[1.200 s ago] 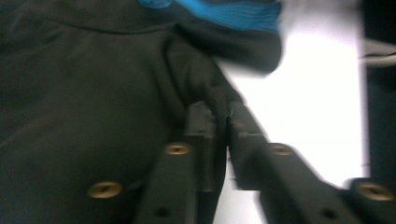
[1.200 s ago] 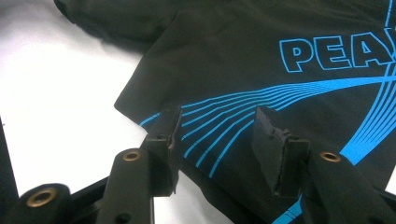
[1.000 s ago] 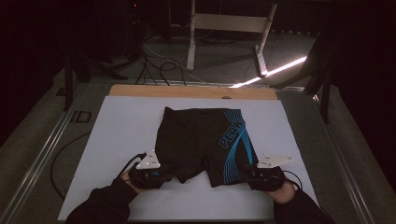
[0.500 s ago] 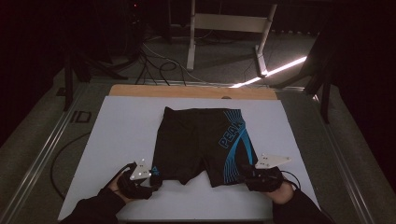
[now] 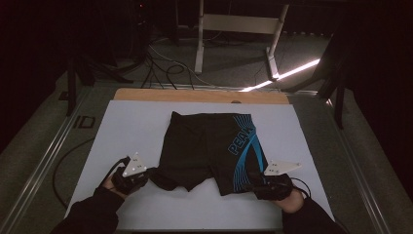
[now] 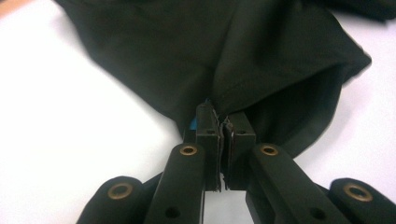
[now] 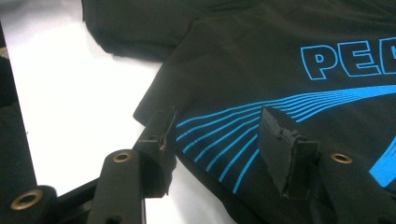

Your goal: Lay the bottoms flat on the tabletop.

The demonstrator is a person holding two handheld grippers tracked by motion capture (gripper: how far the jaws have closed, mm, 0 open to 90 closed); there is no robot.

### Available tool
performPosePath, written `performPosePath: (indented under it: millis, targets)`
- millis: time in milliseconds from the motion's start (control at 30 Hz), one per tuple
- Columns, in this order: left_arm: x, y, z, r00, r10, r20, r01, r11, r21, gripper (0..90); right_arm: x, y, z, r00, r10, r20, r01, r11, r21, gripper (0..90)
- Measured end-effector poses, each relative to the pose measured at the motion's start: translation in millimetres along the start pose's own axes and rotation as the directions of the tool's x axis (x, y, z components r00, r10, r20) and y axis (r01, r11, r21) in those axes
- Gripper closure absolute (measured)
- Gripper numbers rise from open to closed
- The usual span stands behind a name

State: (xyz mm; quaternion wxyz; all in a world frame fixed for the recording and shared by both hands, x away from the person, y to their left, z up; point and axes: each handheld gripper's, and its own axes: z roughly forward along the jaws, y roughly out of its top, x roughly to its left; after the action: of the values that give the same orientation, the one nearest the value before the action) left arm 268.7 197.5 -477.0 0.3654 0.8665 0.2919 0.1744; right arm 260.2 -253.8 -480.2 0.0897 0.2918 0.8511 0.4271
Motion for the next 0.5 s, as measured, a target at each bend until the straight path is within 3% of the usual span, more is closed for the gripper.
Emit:
performPosePath:
  millis: [167, 300, 367, 467, 500]
  targets:
    - [7.8, -0.8, -2.4, 0.9997, -0.019, -0.013, 0.019, 0.9998, -0.011, 87.3, 4.2, 5.9, 4.2, 0.9997, -0.006, -0.022, 0.006, 1.0, -0.014, 49.0]
    - [7.2, 2.6, -3.1, 0.9996, -0.023, -0.016, 0.022, 0.9994, -0.028, 87.3, 16.6, 21.6, 18.3, 0.9949, -0.049, -0.088, 0.047, 0.999, -0.022, 53.6]
    - [8.2, 4.4, -4.4, 0.9997, -0.022, -0.013, 0.022, 0.999, -0.038, 87.3, 28.1, 30.4, 31.8, 0.9873, -0.07, -0.143, 0.066, 0.997, -0.027, 56.6]
    - [9.5, 5.1, -4.2, 0.9992, -0.041, 0.0, 0.041, 0.998, -0.048, 87.3, 49.9, 40.4, 59.0, 0.9676, -0.114, -0.225, 0.115, 0.993, -0.01, 59.0]
    - [9.4, 5.0, -3.7, 0.9992, -0.04, -0.001, 0.04, 0.9981, -0.047, 87.3, 56.7, 43.3, 69.1, 0.9571, -0.131, -0.258, 0.135, 0.991, -0.004, 59.1]
